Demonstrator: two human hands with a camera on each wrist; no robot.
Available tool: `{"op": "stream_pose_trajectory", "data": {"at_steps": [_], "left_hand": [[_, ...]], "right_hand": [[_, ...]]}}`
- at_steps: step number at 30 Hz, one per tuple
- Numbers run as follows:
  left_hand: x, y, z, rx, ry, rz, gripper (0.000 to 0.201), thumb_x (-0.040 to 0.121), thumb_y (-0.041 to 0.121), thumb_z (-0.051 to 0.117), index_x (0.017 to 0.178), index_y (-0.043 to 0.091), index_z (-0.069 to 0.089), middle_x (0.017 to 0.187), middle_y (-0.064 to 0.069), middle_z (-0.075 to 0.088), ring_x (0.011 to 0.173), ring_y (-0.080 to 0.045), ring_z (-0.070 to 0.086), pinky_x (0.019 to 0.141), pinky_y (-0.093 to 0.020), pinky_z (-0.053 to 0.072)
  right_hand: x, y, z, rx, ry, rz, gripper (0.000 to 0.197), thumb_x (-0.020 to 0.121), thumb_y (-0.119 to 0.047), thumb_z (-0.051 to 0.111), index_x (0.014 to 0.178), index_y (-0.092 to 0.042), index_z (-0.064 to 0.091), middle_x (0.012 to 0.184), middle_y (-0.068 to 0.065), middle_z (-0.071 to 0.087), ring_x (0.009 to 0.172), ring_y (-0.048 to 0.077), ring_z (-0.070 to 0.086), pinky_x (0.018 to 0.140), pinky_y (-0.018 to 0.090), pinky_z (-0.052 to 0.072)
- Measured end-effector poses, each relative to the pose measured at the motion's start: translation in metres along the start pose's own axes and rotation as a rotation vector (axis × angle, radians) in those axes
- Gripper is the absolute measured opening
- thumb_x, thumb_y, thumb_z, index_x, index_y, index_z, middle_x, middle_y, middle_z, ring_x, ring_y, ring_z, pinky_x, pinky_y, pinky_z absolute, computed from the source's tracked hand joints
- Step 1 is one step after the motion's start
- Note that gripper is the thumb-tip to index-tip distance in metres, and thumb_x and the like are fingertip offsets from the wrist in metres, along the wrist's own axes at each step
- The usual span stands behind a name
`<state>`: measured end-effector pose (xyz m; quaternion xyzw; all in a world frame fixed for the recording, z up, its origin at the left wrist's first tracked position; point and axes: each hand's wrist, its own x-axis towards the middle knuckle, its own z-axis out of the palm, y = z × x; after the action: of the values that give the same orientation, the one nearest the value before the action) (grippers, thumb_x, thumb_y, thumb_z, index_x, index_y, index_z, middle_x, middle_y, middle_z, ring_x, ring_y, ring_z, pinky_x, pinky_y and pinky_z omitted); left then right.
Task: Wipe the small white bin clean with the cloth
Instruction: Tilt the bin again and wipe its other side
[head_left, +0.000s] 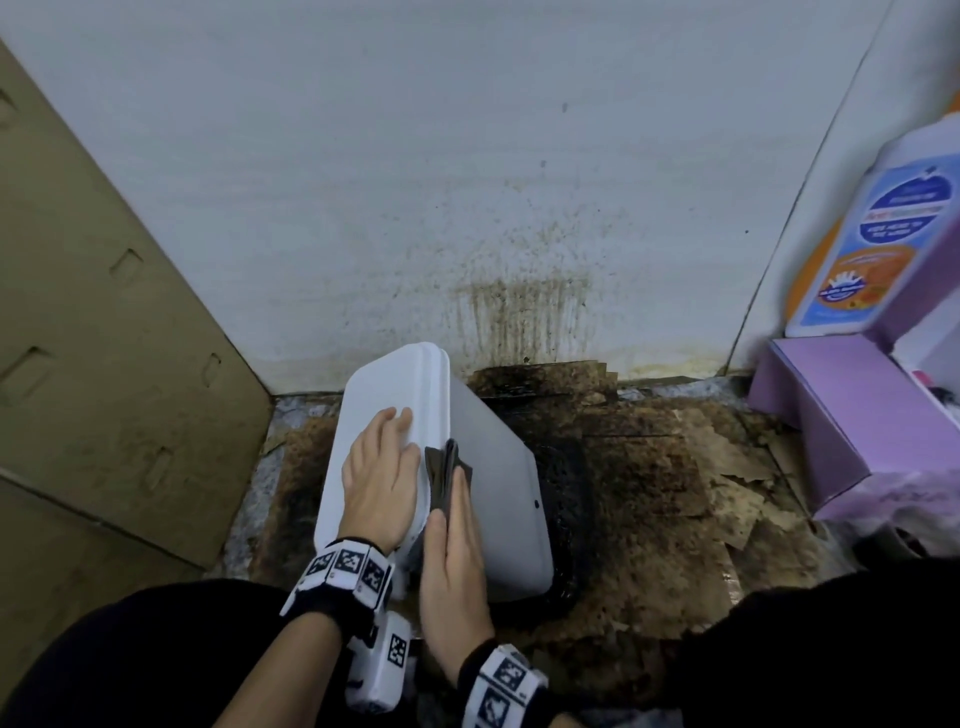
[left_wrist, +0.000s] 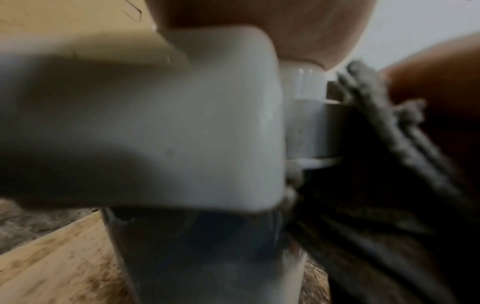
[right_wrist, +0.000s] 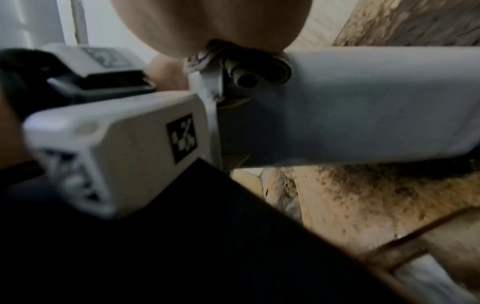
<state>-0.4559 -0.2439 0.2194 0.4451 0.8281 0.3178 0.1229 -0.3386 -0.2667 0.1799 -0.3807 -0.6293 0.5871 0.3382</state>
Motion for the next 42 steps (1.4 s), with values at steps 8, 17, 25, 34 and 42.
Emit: {"op": "stream_pose_trajectory", "data": {"at_steps": [8, 17, 25, 34, 42], "left_hand": [[-0.003, 0.009, 0.005, 0.039, -0.01, 0.021, 0.044, 0.106, 0.03, 0.031, 0.15, 0.031, 0.034, 0.158, 0.011, 0.024, 0.144, -0.011, 0.018, 0.121, -0.037, 0.014], [-0.005, 0.007, 0.006, 0.019, 0.004, 0.027, 0.043, 0.106, 0.029, 0.032, 0.149, 0.033, 0.035, 0.157, 0.013, 0.026, 0.143, -0.01, 0.019, 0.12, -0.038, 0.015], [-0.008, 0.013, 0.005, 0.027, -0.007, 0.024, 0.044, 0.106, 0.03, 0.032, 0.15, 0.034, 0.033, 0.157, 0.016, 0.024, 0.143, -0.006, 0.016, 0.118, -0.028, 0.01], [-0.007, 0.01, 0.002, 0.043, -0.01, 0.01, 0.044, 0.107, 0.027, 0.032, 0.151, 0.031, 0.032, 0.158, 0.014, 0.024, 0.144, -0.006, 0.016, 0.118, -0.028, 0.008], [-0.006, 0.007, 0.001, 0.057, 0.005, 0.021, 0.043, 0.107, 0.022, 0.033, 0.149, 0.025, 0.035, 0.157, 0.009, 0.027, 0.144, -0.012, 0.02, 0.118, -0.031, 0.011]], "right_hand": [[0.044, 0.015, -0.036, 0.111, -0.108, 0.055, 0.05, 0.108, -0.042, 0.025, 0.158, -0.038, 0.016, 0.163, -0.024, 0.017, 0.147, -0.01, 0.015, 0.126, 0.031, 0.012], [0.021, 0.093, -0.058, -0.098, -0.084, 0.14, 0.044, 0.108, -0.041, 0.018, 0.149, -0.049, 0.006, 0.164, -0.024, 0.002, 0.147, -0.014, -0.001, 0.12, 0.016, -0.001], [0.048, 0.147, -0.078, -0.158, -0.013, 0.369, 0.049, 0.109, -0.034, 0.019, 0.157, -0.036, 0.01, 0.168, -0.003, -0.001, 0.154, 0.02, -0.008, 0.118, 0.026, -0.01], [0.049, 0.128, -0.073, -0.231, -0.049, 0.431, 0.049, 0.11, -0.024, 0.014, 0.159, -0.015, 0.008, 0.165, 0.001, 0.002, 0.155, 0.021, -0.003, 0.124, 0.033, -0.003], [0.026, 0.095, -0.036, -0.167, 0.08, 0.265, 0.051, 0.108, -0.038, 0.015, 0.157, -0.028, 0.01, 0.16, -0.013, -0.003, 0.148, 0.006, -0.002, 0.124, 0.029, -0.005]]}}
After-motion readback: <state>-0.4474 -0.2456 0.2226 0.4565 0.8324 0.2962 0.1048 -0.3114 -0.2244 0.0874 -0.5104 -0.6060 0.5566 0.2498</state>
